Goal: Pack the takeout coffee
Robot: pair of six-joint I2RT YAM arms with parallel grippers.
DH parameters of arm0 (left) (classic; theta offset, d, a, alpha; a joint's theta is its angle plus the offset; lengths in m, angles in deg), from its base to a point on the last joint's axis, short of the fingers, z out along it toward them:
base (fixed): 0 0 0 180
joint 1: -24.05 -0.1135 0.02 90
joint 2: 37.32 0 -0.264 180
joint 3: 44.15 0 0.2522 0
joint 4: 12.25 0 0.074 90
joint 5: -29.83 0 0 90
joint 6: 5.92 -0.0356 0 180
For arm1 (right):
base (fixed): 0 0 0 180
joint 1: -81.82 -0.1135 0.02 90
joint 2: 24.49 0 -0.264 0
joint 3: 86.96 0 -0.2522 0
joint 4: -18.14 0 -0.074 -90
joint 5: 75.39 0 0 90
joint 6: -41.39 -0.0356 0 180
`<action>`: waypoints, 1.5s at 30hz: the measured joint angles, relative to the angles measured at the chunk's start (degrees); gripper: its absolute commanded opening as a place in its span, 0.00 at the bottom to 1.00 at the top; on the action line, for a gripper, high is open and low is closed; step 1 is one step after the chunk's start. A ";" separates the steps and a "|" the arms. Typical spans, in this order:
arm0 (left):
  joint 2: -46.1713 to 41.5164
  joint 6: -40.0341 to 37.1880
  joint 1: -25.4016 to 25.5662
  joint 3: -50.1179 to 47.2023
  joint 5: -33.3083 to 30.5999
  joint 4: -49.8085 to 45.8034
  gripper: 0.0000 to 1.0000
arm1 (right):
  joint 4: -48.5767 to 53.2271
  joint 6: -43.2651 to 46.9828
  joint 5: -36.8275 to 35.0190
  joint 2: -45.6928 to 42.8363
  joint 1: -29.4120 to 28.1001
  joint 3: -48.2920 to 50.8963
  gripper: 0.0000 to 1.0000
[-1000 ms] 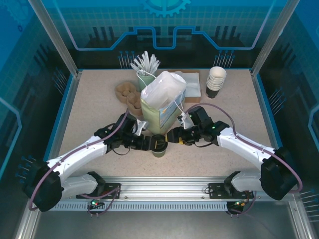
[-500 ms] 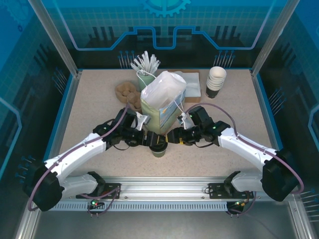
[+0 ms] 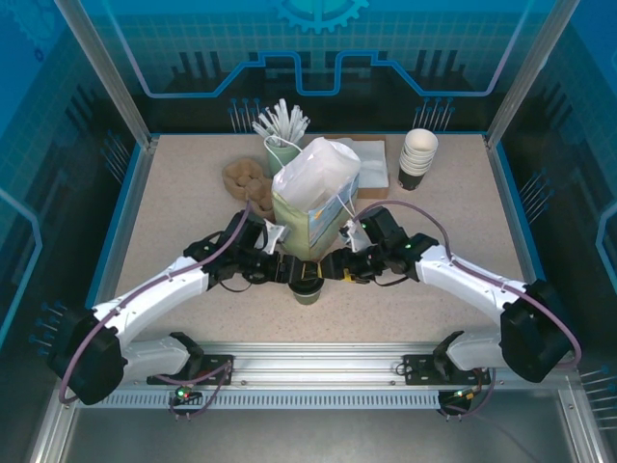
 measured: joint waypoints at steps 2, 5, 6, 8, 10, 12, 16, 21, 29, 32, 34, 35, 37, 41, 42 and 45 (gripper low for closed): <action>0.00 0.50 0.00 -0.63 0.00 0.44 0.58 | -0.13 0.00 0.00 0.44 -0.11 -0.09 0.67; 0.00 0.98 0.00 -1.44 0.02 0.76 0.56 | -0.42 0.00 -0.15 0.76 -0.24 -0.11 0.67; 0.00 1.05 0.00 -1.68 0.02 0.85 0.56 | -0.55 0.00 -0.17 0.90 -0.35 -0.11 0.67; 0.00 1.14 0.00 -2.12 0.04 1.16 0.55 | -0.66 0.00 -0.20 1.16 -0.46 -0.17 0.67; 0.00 1.14 0.00 -2.47 0.07 1.49 0.55 | -0.83 -0.02 -0.20 1.36 -0.46 -0.20 0.67; 0.00 1.14 0.00 -2.62 0.07 1.55 0.55 | -1.05 -0.02 -0.22 1.55 -0.48 -0.20 0.67; 0.00 1.14 0.00 -2.89 0.09 1.92 0.55 | -1.25 -0.02 -0.24 1.90 -0.48 -0.20 0.67; 0.00 1.14 0.00 -2.91 0.09 1.92 0.55 | -1.64 0.00 -0.24 2.27 -0.48 -0.20 0.65; 0.00 1.14 0.00 -2.91 0.28 2.01 0.55 | -1.55 0.00 -1.40 2.40 -0.50 -0.63 0.61; 0.00 1.16 0.00 -2.91 0.28 2.08 0.56 | -1.44 0.00 -1.70 2.60 -0.63 -0.87 0.59; 0.00 1.18 0.00 -2.91 0.28 2.10 0.56 | -1.42 0.02 -1.73 2.75 -0.70 -1.07 0.58; 0.00 1.18 0.00 -2.91 0.26 2.10 0.55 | -1.42 0.02 -1.75 2.84 -0.72 -1.16 0.58; 0.00 1.29 0.00 -2.91 0.28 2.14 0.55 | -1.46 0.02 -1.70 2.97 -0.72 -1.20 0.57; 0.00 1.97 0.00 -2.91 0.26 2.38 0.54 | -1.46 0.15 -1.70 3.10 -0.72 -1.44 0.54; 0.00 2.25 0.00 -2.93 0.26 2.43 0.53 | -1.44 0.17 -1.73 3.17 -0.72 -1.55 0.54; 0.00 2.69 0.00 -3.28 0.26 3.04 0.52 | -1.44 0.20 -1.70 3.19 -0.72 -1.60 0.51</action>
